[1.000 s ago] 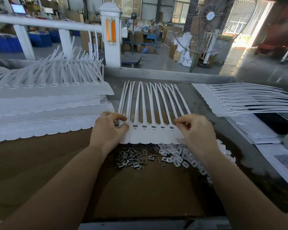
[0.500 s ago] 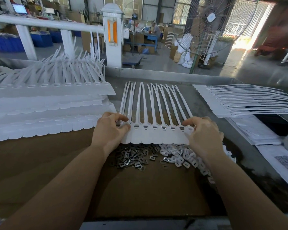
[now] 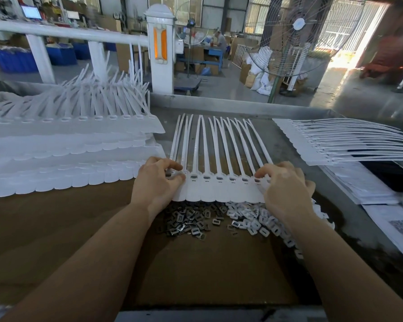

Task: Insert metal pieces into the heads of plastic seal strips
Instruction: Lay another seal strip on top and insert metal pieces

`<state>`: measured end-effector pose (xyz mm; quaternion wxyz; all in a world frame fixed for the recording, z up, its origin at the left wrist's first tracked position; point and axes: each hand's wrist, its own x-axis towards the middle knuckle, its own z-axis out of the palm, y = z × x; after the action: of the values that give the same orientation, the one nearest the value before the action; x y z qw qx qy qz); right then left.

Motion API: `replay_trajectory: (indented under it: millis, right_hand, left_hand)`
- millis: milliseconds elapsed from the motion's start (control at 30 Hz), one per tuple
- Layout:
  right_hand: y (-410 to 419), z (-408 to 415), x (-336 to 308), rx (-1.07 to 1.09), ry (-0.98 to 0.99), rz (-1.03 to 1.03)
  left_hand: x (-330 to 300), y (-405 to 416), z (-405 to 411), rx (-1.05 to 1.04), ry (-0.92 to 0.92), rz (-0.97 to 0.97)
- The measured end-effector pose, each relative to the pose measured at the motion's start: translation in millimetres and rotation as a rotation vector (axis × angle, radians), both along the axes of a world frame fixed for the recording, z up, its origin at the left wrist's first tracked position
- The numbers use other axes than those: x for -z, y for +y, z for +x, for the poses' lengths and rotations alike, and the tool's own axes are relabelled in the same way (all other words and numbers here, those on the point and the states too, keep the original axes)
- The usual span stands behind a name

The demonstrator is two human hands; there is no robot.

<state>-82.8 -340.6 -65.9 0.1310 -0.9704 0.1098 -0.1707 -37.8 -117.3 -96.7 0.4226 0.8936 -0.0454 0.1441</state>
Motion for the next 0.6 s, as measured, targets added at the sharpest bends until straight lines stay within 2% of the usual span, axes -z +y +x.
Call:
replay_trajectory:
  millis: [67, 133, 233, 300, 600]
  right_hand:
    - [7.4, -7.3, 0.2, -0.080, -0.116, 0.034]
    - [20.3, -16.9, 1.8, -0.253, -0.205, 0.099]
    - [39.2, -31.9, 7.1, -0.545, -0.205, 0.099]
    - [44.8, -37.2, 12.1, -0.641, -0.189, 0.071]
    - [49.2, -38.6, 23.5, -0.595, -0.199, -0.079]
  left_hand:
    - [0.4, 0.2, 0.1, 0.001, -0.002, 0.003]
    - [0.8, 0.3, 0.0, 0.001, 0.000, -0.002]
    - [1.0, -0.2, -0.5, 0.000, 0.001, -0.003]
    - [1.2, -0.2, -0.4, -0.001, 0.003, -0.001]
    - [1.2, 1.0, -0.9, 0.003, 0.013, -0.002]
